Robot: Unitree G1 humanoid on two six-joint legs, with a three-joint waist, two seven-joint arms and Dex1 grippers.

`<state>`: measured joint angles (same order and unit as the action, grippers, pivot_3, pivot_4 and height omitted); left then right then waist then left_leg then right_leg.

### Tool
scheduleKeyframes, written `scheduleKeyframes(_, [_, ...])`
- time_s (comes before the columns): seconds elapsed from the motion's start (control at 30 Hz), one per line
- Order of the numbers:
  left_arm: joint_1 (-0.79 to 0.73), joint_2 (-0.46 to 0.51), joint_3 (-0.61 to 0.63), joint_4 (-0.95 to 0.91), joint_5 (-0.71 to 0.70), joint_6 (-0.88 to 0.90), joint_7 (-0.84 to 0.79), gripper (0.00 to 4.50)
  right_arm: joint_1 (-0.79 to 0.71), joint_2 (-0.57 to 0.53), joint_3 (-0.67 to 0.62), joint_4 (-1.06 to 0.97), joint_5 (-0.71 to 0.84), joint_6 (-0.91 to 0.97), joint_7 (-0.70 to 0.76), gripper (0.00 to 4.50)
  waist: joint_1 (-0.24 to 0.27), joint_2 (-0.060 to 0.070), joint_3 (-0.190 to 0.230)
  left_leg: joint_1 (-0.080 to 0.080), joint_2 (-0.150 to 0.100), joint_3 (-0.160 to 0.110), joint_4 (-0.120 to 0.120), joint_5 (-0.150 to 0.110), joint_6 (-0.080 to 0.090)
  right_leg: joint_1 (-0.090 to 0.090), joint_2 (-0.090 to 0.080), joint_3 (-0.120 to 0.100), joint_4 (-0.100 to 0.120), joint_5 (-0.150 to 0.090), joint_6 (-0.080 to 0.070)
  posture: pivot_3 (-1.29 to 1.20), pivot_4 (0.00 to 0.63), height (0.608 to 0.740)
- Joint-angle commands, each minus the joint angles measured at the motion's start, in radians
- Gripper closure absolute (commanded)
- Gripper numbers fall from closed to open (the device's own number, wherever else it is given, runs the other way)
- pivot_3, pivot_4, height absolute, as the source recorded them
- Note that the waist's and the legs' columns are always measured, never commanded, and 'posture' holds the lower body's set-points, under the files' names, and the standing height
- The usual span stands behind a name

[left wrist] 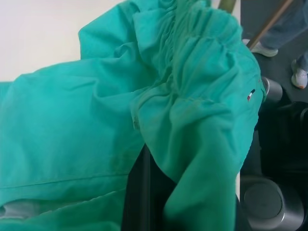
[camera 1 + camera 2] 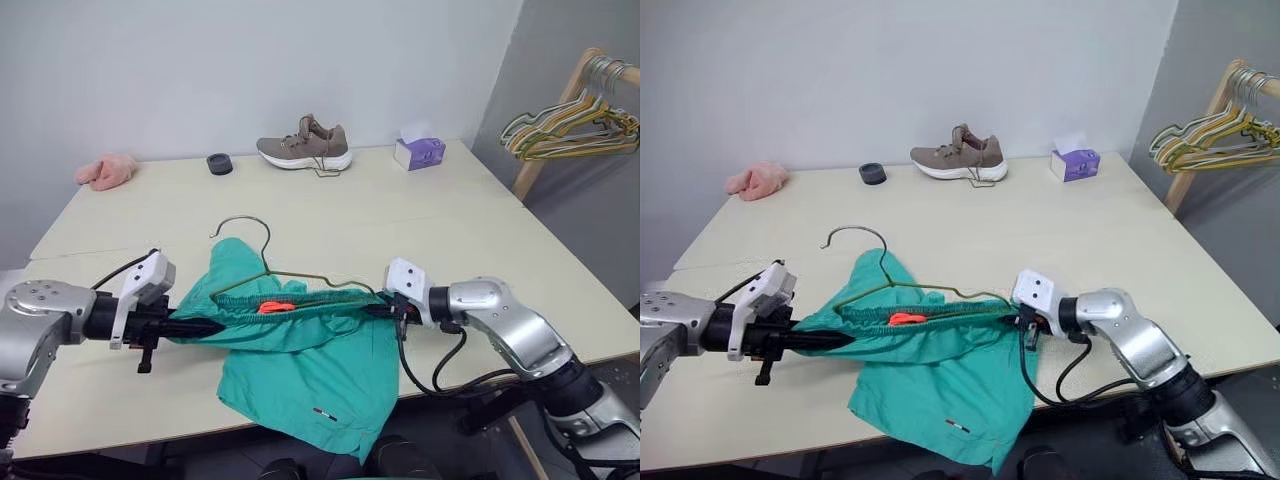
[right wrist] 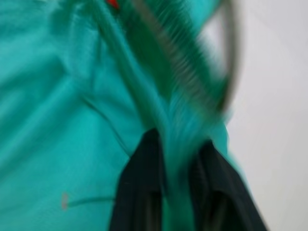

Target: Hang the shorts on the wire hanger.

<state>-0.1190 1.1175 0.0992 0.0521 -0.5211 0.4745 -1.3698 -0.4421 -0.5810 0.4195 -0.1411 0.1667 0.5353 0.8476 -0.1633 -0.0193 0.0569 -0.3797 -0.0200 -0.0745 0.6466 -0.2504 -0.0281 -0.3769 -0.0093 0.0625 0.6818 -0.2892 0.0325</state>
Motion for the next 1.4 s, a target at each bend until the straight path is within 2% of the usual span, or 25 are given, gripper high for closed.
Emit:
scheduleKeyframes(0.03, [-0.010, -0.010, 0.037, -0.020, 0.014, -0.006, 0.030, 4.50, -0.022, 0.047, 0.011, 0.026, -0.045, -0.002, -0.034, 2.60, 0.000, 0.000, 0.000, 0.000, 0.000, 0.000, 0.000, 0.000, 0.000, 0.000, 0.000, 0.000, 0.000, 0.000, 0.000, -0.14, 0.000, 0.740])
scheduleKeyframes(0.13, [-0.021, -0.037, 0.028, -0.034, 0.015, -0.007, 0.039, 4.50, -0.031, 0.113, 0.025, 0.075, -0.085, -0.023, -0.071, 1.61, 0.000, 0.000, 0.000, 0.000, 0.000, 0.000, 0.000, 0.000, 0.000, 0.000, 0.000, 0.000, 0.000, 0.000, 0.000, -0.14, 0.000, 0.740])
scheduleKeyframes(0.37, [-0.053, -0.077, 0.085, -0.040, -0.047, 0.052, 0.056, 4.50, -0.028, 0.164, -0.015, 0.058, -0.103, -0.062, -0.094, 1.61, 0.000, -0.001, -0.001, 0.000, -0.001, 0.000, 0.000, 0.000, 0.000, 0.000, -0.001, 0.000, 0.000, 0.003, -0.004, -0.13, 0.000, 0.740])
scheduleKeyframes(0.57, [-0.082, -0.095, 0.133, -0.035, -0.095, 0.121, 0.084, 4.50, 0.014, 0.050, -0.083, -0.167, -0.014, 0.044, 0.007, 1.61, 0.003, -0.001, -0.001, 0.000, -0.001, -0.001, 0.000, 0.000, 0.000, 0.000, -0.001, -0.001, 0.000, 0.002, -0.002, -0.13, 0.000, 0.740])
scheduleKeyframes(0.67, [-0.087, -0.101, 0.146, -0.037, -0.114, 0.148, 0.087, 4.50, 0.003, 0.048, -0.121, -0.209, 0.021, 0.099, -0.009, 1.61, 0.004, -0.001, -0.001, 0.000, -0.001, -0.002, 0.000, 0.000, 0.000, 0.001, -0.001, -0.001, 0.000, 0.000, 0.000, -0.13, 0.000, 0.740])
scheduleKeyframes(0.9, [-0.107, -0.092, 0.136, -0.030, -0.118, 0.161, 0.073, 4.50, -0.076, 0.172, -0.067, -0.040, -0.047, 0.095, -0.103, 1.61, -0.001, -0.001, -0.001, 0.001, 0.000, -0.002, 0.000, 0.000, 0.000, 0.001, 0.000, -0.002, 0.000, 0.000, -0.001, -0.13, 0.000, 0.740])
scheduleKeyframes(1.13, [-0.110, -0.092, 0.142, -0.042, -0.118, 0.172, 0.071, 4.50, -0.120, 0.244, -0.022, 0.100, -0.058, 0.083, -0.082, 1.61, -0.001, -0.002, -0.001, -0.001, -0.001, -0.002, 0.000, 0.000, 0.000, 0.000, -0.001, -0.002, 0.000, 0.003, -0.005, -0.12, 0.000, 0.740])
scheduleKeyframes(1.27, [-0.091, -0.091, 0.155, -0.059, -0.125, 0.179, 0.073, 4.50, -0.126, 0.272, -0.050, 0.131, -0.060, 0.066, -0.107, 2.84, -0.001, -0.001, -0.001, 0.000, -0.001, -0.002, 0.000, 0.000, 0.000, 0.000, -0.001, -0.002, 0.000, 0.003, -0.005, -0.12, 0.000, 0.740])
scheduleKeyframes(1.4, [-0.078, -0.092, 0.170, -0.072, -0.139, 0.195, 0.074, 4.50, -0.121, 0.281, -0.057, 0.153, -0.089, 0.039, -0.149, 4.38, -0.001, -0.001, -0.001, 0.000, -0.001, -0.002, 0.000, 0.000, 0.000, 0.000, -0.001, -0.002, 0.000, 0.003, -0.005, -0.11, 0.000, 0.740])
